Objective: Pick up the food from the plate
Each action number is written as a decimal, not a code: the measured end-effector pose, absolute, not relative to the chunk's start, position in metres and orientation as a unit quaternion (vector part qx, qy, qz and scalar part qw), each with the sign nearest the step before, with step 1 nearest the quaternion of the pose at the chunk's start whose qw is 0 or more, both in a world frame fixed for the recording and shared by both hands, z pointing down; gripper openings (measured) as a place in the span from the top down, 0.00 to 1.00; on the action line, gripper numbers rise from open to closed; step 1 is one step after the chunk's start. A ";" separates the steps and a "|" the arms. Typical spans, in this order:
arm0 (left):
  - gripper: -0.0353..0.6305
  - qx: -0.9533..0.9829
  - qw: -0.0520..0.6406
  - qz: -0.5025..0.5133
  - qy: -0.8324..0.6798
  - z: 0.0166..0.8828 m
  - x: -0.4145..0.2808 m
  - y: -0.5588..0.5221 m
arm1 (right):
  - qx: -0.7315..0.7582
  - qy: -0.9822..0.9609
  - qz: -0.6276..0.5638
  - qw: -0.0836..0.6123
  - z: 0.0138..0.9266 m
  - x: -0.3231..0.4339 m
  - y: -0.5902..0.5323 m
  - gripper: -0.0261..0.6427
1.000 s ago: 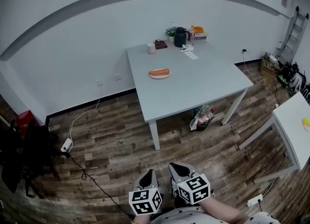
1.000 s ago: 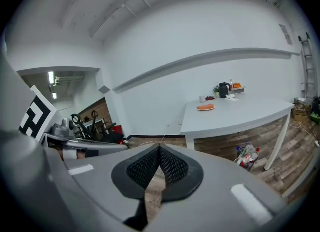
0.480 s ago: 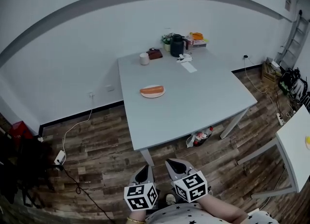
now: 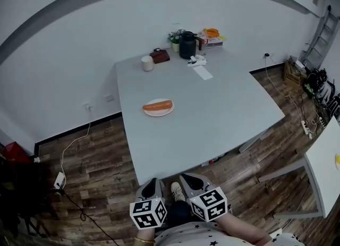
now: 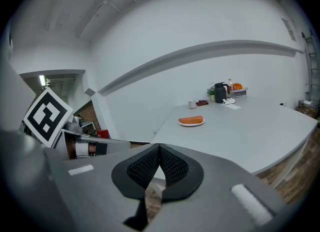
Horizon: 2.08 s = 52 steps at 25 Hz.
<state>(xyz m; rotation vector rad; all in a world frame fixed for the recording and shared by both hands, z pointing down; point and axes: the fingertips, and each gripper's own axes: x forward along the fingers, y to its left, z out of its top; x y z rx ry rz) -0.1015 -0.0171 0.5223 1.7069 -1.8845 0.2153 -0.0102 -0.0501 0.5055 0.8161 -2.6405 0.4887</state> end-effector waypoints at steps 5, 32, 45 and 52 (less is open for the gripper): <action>0.94 0.640 0.287 0.091 -0.707 0.519 -0.142 -0.092 | 0.302 -0.921 0.175 0.171 0.504 -0.027 -0.121 0.96; 0.63 0.789 0.160 0.448 -0.389 0.624 -0.216 -0.415 | 0.324 -0.892 0.214 0.232 0.535 -0.086 -0.286 0.96; 0.61 0.781 0.184 0.524 -0.285 0.662 -0.210 -0.431 | 0.319 -0.885 0.234 0.246 0.552 -0.088 -0.297 0.96; 0.63 0.782 0.193 0.492 -0.330 0.658 -0.212 -0.432 | 0.319 -0.887 0.229 0.243 0.549 -0.088 -0.298 0.96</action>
